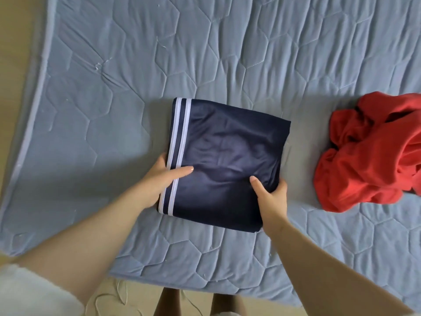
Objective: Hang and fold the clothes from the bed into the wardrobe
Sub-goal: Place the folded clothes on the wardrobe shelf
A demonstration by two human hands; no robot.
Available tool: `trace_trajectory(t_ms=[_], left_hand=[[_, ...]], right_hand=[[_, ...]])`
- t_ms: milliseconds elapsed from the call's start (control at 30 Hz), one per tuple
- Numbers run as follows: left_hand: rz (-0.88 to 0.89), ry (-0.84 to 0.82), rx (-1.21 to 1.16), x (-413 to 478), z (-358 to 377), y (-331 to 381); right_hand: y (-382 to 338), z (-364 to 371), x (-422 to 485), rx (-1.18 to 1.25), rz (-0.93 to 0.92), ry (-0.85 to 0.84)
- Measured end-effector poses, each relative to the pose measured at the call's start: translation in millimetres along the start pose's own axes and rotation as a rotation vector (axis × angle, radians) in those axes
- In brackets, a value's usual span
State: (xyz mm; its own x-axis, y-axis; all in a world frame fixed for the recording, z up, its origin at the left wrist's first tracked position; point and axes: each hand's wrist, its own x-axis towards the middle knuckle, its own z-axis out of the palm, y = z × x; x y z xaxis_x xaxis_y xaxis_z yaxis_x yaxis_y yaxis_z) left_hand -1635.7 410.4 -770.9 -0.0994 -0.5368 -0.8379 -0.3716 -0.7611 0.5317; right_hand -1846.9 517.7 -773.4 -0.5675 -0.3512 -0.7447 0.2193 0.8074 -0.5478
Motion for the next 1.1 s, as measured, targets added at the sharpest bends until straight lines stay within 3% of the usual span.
trace_trajectory(t_ms=[100,200,333,600,833,1100], left_hand=[[-0.173,-0.151,0.015,-3.8,-7.8,13.9],[-0.322,-0.199,-0.012,-17.4,-7.6,26.0],[-0.354,-0.281,-0.242,-43.1,-18.1,30.8],[-0.205,-0.169,-0.439,-136.6,-84.5,63.8],[0.049,-0.018,-0.491,-257.0,-159.7,165.3],[0.386,0.141,-0.551,-422.6,-242.2,260.5]], right_hand=[[-13.5,-4.9,0.4,0.110,0.205,-0.187],[-34.1,-11.8,-9.4,0.126,0.466,-0.373],[-53.6,-25.3,-30.3,0.202,0.551,-0.529],[-126.9,-7.0,-106.9,0.218,0.389,-0.680],[-252.9,1.9,-217.8,0.217,0.187,-0.844],[-393.8,-1.4,-375.6,0.136,-0.179,-1.037]])
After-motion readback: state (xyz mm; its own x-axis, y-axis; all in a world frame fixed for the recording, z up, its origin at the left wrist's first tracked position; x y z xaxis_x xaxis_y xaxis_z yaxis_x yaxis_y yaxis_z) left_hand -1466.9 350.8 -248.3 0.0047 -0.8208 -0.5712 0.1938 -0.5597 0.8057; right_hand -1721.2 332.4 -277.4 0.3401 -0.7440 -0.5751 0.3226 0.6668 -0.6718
